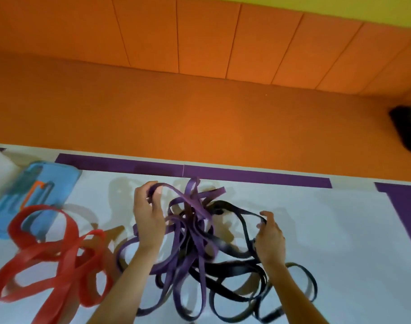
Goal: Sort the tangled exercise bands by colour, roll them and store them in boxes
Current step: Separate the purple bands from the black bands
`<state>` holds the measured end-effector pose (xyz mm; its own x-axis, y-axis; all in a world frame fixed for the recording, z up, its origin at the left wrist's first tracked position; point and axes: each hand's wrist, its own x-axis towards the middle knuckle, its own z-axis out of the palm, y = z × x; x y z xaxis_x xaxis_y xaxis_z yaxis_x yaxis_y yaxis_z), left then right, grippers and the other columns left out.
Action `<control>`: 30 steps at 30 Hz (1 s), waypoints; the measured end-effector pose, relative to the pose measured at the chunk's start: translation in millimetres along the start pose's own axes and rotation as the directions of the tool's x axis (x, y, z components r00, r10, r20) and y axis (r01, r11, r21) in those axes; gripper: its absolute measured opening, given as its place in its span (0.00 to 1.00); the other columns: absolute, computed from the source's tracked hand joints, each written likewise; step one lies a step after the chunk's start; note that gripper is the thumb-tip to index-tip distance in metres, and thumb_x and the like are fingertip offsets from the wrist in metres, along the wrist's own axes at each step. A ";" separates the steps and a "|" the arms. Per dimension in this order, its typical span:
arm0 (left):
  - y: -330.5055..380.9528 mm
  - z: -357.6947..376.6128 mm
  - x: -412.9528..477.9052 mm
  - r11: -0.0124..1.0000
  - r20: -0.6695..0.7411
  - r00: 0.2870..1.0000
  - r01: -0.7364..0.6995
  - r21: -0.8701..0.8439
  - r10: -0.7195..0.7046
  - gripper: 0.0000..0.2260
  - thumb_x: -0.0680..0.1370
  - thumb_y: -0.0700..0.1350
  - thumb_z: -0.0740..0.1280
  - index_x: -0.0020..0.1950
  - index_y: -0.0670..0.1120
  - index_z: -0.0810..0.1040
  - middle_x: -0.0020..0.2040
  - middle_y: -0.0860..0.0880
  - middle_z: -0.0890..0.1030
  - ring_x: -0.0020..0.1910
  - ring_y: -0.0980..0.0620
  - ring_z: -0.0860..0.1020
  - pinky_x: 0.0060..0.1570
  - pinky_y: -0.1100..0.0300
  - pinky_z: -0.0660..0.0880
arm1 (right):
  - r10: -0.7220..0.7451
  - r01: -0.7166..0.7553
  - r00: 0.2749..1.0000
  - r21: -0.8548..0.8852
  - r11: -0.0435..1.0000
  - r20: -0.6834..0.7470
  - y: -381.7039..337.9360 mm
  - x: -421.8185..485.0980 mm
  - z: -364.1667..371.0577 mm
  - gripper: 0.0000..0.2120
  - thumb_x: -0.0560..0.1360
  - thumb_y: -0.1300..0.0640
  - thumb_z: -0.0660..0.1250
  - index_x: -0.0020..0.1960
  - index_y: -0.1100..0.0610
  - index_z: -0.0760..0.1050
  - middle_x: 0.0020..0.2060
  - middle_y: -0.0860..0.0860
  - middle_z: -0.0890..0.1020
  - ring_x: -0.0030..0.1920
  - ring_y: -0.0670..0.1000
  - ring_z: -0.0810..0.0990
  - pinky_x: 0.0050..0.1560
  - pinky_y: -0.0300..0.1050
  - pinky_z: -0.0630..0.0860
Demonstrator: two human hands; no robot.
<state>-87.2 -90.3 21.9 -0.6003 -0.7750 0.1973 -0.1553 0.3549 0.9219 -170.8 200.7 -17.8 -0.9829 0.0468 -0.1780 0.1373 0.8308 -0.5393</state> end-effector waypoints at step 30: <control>-43.1 67.8 -92.4 0.555 0.676 0.604 -0.418 0.720 -0.423 0.43 0.80 0.50 0.72 0.85 0.60 0.46 0.87 0.49 0.40 0.86 0.42 0.39 0.76 0.24 0.54 | -0.224 0.415 0.824 -0.287 0.863 0.520 18.9 -20.2 61.3 0.32 0.76 0.31 0.66 0.76 0.39 0.66 0.84 0.51 0.40 0.84 0.59 0.40 0.81 0.67 0.45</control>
<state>-78.2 1.4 -58.7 -0.8272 -0.2643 -0.4959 -0.4000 0.8968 0.1892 -140.8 181.5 -74.9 -0.7771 -0.4356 -0.4543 -0.3251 0.8958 -0.3030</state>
